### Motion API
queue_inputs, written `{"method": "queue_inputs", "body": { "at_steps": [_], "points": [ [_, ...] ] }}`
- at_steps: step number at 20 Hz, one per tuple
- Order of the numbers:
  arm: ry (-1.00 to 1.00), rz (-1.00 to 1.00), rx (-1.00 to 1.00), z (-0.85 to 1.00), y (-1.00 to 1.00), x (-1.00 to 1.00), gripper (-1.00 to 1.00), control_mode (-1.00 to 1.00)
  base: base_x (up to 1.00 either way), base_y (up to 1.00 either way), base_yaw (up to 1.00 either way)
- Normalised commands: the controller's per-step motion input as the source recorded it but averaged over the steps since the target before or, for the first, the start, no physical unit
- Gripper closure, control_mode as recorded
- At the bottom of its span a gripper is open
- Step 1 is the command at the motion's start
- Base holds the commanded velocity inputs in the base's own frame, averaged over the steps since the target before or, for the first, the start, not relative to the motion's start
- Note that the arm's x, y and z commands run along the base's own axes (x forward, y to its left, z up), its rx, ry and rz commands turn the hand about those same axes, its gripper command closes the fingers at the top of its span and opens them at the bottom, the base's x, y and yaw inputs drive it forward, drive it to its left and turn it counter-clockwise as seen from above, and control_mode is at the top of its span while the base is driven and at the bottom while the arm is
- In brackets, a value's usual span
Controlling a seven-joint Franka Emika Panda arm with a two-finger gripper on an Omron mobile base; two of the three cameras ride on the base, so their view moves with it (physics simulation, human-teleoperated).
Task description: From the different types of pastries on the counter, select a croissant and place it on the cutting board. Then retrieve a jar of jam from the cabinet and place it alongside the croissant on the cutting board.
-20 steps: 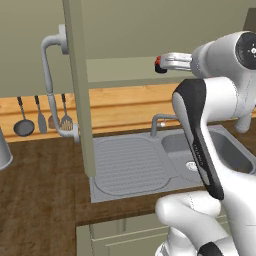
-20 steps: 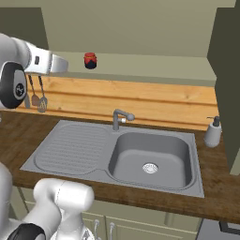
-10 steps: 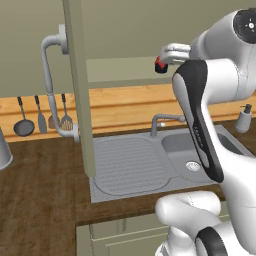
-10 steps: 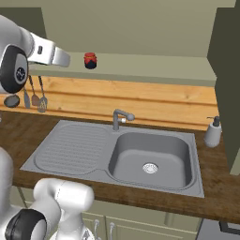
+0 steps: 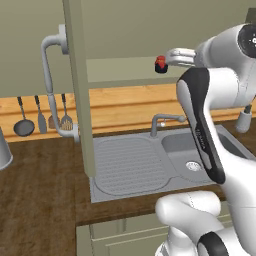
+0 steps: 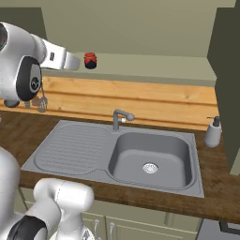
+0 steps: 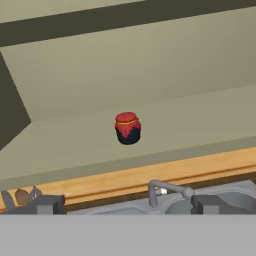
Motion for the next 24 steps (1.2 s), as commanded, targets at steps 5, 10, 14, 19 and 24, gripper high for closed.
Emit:
{"method": "queue_inputs", "body": {
  "at_steps": [5, 10, 14, 19, 24],
  "points": [
    [0.09, 0.03, 0.09, 0.05, -0.32, 0.26, -1.00, -1.00, 0.00, 0.00, 0.00],
    [0.22, 0.05, 0.15, 0.11, -0.08, 0.19, -1.00, -1.00, 0.00, 0.00, 0.00],
    [0.05, 0.12, 0.09, 0.04, 0.00, 0.18, -1.00, -1.00, 0.00, 0.00, 0.00],
    [-0.07, 0.14, 0.00, -0.18, 0.00, 0.34, -1.00, -1.00, 0.00, 0.00, 0.00],
    [-0.01, 0.13, 0.00, -0.19, 0.00, 0.49, -1.00, -1.00, 0.00, 0.00, 0.00]
  ]
}}
